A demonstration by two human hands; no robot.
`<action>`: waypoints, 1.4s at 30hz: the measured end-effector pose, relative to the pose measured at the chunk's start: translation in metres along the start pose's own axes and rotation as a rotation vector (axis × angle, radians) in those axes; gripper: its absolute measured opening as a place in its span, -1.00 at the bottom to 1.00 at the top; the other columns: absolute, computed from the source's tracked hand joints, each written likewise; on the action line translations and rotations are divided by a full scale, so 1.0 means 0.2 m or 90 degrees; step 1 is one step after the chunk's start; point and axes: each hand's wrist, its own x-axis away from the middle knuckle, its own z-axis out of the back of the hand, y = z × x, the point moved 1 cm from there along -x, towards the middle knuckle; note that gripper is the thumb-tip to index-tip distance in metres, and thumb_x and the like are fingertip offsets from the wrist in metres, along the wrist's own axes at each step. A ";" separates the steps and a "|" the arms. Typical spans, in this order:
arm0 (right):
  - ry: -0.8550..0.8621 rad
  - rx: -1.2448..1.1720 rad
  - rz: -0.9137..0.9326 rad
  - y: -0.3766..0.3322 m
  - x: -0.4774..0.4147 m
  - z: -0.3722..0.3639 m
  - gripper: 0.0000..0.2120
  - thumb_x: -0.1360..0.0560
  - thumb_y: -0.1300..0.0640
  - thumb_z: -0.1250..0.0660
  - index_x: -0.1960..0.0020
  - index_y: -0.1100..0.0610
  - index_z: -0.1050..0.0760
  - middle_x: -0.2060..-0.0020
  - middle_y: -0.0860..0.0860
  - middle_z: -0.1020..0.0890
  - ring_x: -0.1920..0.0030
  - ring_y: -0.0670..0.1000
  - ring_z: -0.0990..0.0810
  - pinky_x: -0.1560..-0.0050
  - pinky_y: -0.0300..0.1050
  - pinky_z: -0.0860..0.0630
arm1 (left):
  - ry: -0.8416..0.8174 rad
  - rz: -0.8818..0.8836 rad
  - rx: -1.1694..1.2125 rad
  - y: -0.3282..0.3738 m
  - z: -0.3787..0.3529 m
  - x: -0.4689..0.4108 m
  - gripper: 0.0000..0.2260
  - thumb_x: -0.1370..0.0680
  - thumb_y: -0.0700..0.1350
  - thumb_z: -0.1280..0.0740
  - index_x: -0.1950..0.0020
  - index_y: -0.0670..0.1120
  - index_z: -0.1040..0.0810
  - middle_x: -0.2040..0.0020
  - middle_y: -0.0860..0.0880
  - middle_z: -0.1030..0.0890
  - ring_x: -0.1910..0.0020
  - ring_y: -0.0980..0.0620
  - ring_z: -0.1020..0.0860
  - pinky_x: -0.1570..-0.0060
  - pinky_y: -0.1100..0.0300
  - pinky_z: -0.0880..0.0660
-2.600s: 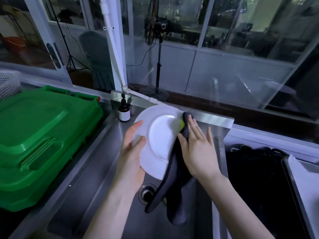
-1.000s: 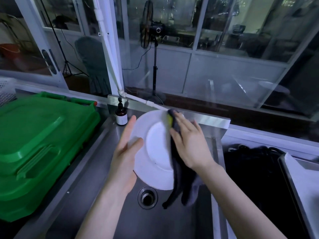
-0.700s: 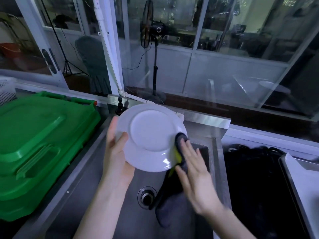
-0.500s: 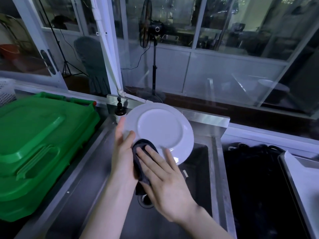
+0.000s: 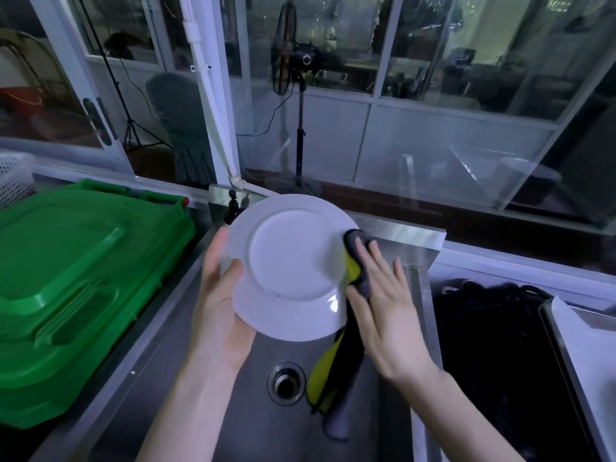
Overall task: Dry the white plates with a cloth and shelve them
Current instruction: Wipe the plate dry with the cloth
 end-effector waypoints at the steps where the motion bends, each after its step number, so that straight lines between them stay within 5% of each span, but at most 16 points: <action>1: -0.012 0.052 0.053 -0.03 0.02 -0.02 -0.49 -0.63 0.01 -0.10 -0.55 0.11 -0.19 -0.54 -0.10 -0.23 -0.57 -0.04 -0.08 -0.56 0.09 0.05 | 0.008 -0.002 0.001 0.00 -0.01 0.00 -0.58 -0.57 -0.11 -0.30 -0.38 0.24 -0.46 -0.36 0.11 -0.59 -0.31 0.01 -0.58 -0.12 -0.02 -0.56; 6: -0.102 0.139 0.185 -0.15 0.03 -0.14 -0.52 -0.66 0.01 -0.06 -0.53 0.14 -0.23 -0.53 -0.05 -0.25 -0.56 -0.01 -0.14 -0.52 0.22 -0.02 | -0.012 0.000 -0.030 -0.05 -0.10 0.04 -0.57 -0.56 -0.21 -0.28 -0.38 0.15 -0.51 -0.28 0.07 -0.65 -0.29 0.03 -0.60 -0.13 0.14 -0.59; 9: -0.118 0.136 0.090 -0.16 -0.13 -0.12 -0.49 -0.65 -0.07 0.01 -0.56 0.06 -0.16 -0.54 -0.13 -0.17 -0.56 -0.14 -0.04 -0.55 0.16 0.11 | -0.011 0.021 -0.034 -0.09 -0.13 0.08 -0.59 -0.53 -0.22 -0.33 -0.32 0.13 -0.55 -0.28 0.07 -0.65 -0.32 0.04 -0.57 -0.23 0.12 -0.54; 14: -0.130 0.165 -0.059 0.01 -0.15 -0.06 -0.46 -0.67 -0.05 0.01 -0.60 0.01 0.05 -0.57 -0.16 -0.01 -0.55 -0.21 0.10 -0.55 0.11 0.17 | 0.035 0.016 -0.044 -0.04 -0.11 0.06 -0.59 -0.45 -0.10 -0.35 -0.24 0.27 -0.60 -0.26 0.12 -0.64 -0.23 0.06 -0.62 -0.03 0.16 -0.59; 20: -0.100 0.099 0.067 -0.07 0.19 -0.13 -0.49 -0.65 -0.04 -0.08 -0.54 0.16 -0.23 -0.53 -0.06 -0.25 -0.56 -0.02 -0.10 -0.52 0.14 -0.08 | 0.043 0.000 -0.067 -0.06 -0.10 0.06 -0.61 -0.59 -0.22 -0.27 -0.28 0.21 -0.56 -0.17 0.16 -0.68 -0.14 0.13 -0.65 0.09 0.27 -0.61; 26: -0.115 0.100 0.029 -0.09 0.02 -0.16 -0.49 -0.66 -0.07 -0.02 -0.57 0.07 -0.16 -0.54 -0.16 -0.15 -0.56 -0.14 -0.02 -0.56 0.12 0.07 | 0.031 0.058 -0.053 -0.15 -0.12 0.11 -0.58 -0.63 -0.33 -0.21 -0.32 0.13 -0.55 -0.28 0.00 -0.65 -0.31 -0.03 -0.58 -0.37 -0.08 -0.45; 30: -0.120 0.143 -0.051 0.06 -0.02 -0.10 -0.48 -0.67 -0.06 -0.01 -0.59 0.03 -0.08 -0.56 -0.19 -0.07 -0.55 -0.22 0.09 -0.56 0.07 0.14 | 0.038 0.059 -0.063 -0.17 -0.12 0.11 -0.62 -0.48 -0.16 -0.34 -0.18 0.26 -0.62 -0.16 0.14 -0.69 -0.19 0.07 -0.63 -0.17 0.03 -0.55; 38: -0.136 0.088 -0.034 0.25 0.40 -0.10 -0.45 -0.57 0.17 -0.35 -0.51 0.19 -0.27 -0.51 -0.03 -0.26 -0.51 -0.02 -0.25 -0.51 0.01 -0.19 | 0.020 0.090 -0.121 -0.23 -0.01 0.06 -0.55 -0.64 -0.30 -0.21 -0.45 0.09 -0.46 -0.41 -0.08 -0.54 -0.39 -0.16 -0.50 -0.31 -0.16 -0.48; 42: -0.092 0.155 -0.072 0.29 0.46 -0.15 -0.58 -0.39 0.16 -0.55 -0.22 0.23 -0.60 -0.25 0.07 -0.61 -0.22 0.10 -0.61 -0.35 0.02 -0.43 | 0.046 0.111 -0.124 -0.26 0.04 0.04 -0.54 -0.63 -0.33 -0.16 -0.49 0.00 -0.42 -0.41 -0.11 -0.53 -0.38 -0.18 -0.51 -0.26 -0.14 -0.52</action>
